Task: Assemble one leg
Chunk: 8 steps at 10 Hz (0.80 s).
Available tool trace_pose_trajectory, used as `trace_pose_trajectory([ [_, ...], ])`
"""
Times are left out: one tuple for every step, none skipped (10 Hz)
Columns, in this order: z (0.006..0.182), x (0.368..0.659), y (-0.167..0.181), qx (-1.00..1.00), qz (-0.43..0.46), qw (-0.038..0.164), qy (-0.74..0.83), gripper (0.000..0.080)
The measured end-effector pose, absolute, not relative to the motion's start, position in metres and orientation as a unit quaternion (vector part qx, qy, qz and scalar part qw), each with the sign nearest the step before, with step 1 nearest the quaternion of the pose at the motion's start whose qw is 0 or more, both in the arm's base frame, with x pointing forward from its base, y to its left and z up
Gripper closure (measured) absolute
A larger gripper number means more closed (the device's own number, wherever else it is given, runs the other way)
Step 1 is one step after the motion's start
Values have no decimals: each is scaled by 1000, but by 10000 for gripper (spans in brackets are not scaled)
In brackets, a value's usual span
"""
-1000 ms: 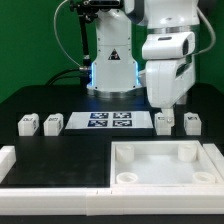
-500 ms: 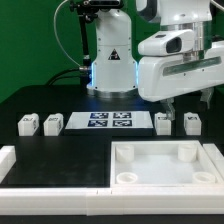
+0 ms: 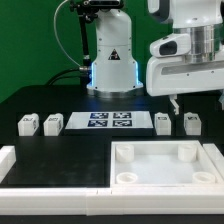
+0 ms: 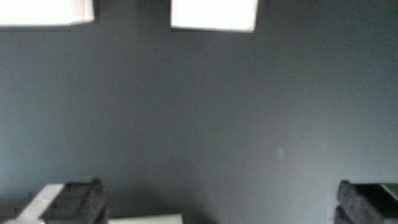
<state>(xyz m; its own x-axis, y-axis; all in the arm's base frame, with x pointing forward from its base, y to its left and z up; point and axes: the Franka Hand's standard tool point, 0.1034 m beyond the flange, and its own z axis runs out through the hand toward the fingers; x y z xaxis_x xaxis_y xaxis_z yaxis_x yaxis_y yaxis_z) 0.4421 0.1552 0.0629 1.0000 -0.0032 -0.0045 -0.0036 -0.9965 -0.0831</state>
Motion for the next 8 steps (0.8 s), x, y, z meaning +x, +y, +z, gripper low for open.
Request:
trace_pose_trajectory([
  [63,442,155,-999,5,41,0,151],
  [60,436,154,-999,31,37,2,151],
  [53,422,154,-995,90,37,31,151],
  [51,411,158,-986,159,26,38,151],
  [49,405,161,-974,220,27,50,151],
  [49,401,166,-953,291,29,74,151],
  [46,405,169,-944,322,29,68,151],
  [47,401,166,-927,370,28,61,151],
])
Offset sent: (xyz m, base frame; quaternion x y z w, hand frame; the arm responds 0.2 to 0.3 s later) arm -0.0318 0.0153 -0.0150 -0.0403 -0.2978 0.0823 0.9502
